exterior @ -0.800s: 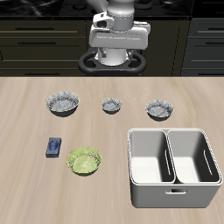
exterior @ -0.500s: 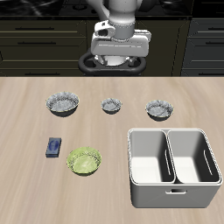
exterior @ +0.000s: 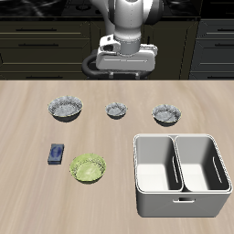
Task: Stack the smallest bowl on the middle-sized black bowl
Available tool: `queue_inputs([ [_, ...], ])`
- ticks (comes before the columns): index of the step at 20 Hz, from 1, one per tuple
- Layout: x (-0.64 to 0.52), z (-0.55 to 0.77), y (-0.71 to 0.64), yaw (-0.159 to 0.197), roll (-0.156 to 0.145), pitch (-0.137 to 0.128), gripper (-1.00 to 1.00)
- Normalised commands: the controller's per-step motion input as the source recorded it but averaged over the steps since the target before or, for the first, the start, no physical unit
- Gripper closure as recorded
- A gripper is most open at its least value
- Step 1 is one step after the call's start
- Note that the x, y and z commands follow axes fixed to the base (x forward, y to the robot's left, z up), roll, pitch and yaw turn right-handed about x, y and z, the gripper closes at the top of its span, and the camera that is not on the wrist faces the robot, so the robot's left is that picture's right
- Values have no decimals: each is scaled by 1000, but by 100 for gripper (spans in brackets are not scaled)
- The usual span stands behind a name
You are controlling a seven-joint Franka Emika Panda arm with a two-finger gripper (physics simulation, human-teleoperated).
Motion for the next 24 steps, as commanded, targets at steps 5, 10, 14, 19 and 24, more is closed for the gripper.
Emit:
queue_inputs([
  [5, -36, -303, 56, 0, 7, 0, -100],
  [10, 6, -199, 3, -22, 5, 2, -100],
  [14, -83, -576, 87, 5, -4, -16, -100],
  [19, -43, -297, 61, -15, 6, 29, -100],
  [24, -30, -319, 50, -8, 13, 51, -100],
])
